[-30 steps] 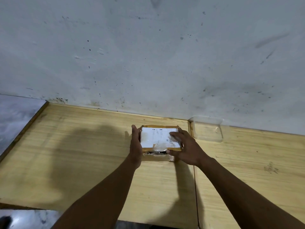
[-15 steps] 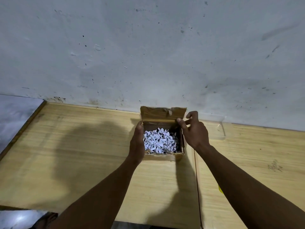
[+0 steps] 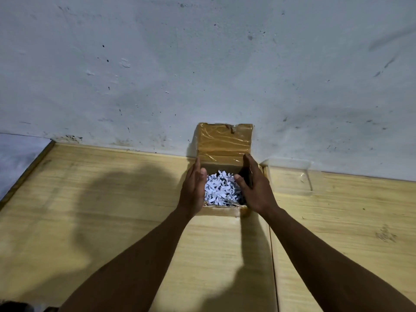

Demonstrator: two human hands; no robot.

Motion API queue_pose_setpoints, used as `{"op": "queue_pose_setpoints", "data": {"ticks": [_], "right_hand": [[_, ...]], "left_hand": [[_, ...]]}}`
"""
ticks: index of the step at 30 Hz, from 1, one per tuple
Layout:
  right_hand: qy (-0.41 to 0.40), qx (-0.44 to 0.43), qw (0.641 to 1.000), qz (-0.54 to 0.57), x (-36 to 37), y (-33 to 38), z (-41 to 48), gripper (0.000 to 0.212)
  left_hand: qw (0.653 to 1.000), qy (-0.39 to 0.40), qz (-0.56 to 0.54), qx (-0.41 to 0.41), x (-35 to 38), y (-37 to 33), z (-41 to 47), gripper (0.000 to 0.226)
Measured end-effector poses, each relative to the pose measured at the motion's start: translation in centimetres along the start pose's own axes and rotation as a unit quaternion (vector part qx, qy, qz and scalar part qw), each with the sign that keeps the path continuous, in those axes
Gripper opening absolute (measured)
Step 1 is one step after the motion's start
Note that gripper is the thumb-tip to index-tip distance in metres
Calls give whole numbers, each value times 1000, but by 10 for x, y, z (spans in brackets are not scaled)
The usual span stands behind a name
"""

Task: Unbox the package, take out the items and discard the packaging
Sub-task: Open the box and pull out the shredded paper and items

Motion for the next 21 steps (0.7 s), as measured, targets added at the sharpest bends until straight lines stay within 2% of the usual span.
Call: {"op": "queue_pose_setpoints", "data": {"ticks": [4, 6, 8, 10, 11, 12, 14, 16, 18, 21], "right_hand": [[-17, -17, 999, -22, -8, -1, 13, 67], [-26, -6, 995, -91, -13, -2, 15, 65], [-81, -31, 976, -197, -19, 4, 13, 51], [-124, -118, 961, -219, -18, 19, 11, 33], [-90, -148, 963, -206, -14, 27, 13, 32], [-23, -151, 967, -203, -7, 34, 15, 37], [150, -91, 953, -248, 12, 43, 24, 59], [282, 5, 911, -300, 27, 43, 37, 73], [337, 33, 870, -358, 37, 41, 48, 65], [342, -29, 812, -472, 53, 38, 52, 47]], "left_hand": [[1000, -3, -1, 10, 5, -2, 12, 93], [1000, -2, -6, 11, 5, -3, 14, 93], [1000, -4, -6, 9, 5, -1, 14, 95], [1000, -3, -6, 9, 4, 2, 14, 94], [1000, -2, -7, 9, 4, 3, 15, 93], [1000, -1, -7, 9, 4, 4, 15, 93], [1000, -3, -10, 9, 5, 6, 16, 92], [1000, -7, -7, 12, 5, 6, 17, 92], [1000, -9, -7, 16, 5, 5, 16, 93], [1000, -10, -17, 14, 6, 7, 16, 95]]}}
Point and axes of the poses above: each hand's wrist, its own z-axis towards the middle knuckle, its own x-axis out of the palm, y = z × x, the point moved 2 cm from there along z, towards the middle knuckle, and after that the axes turned 1 degree about -x, right-handed, at the moved point
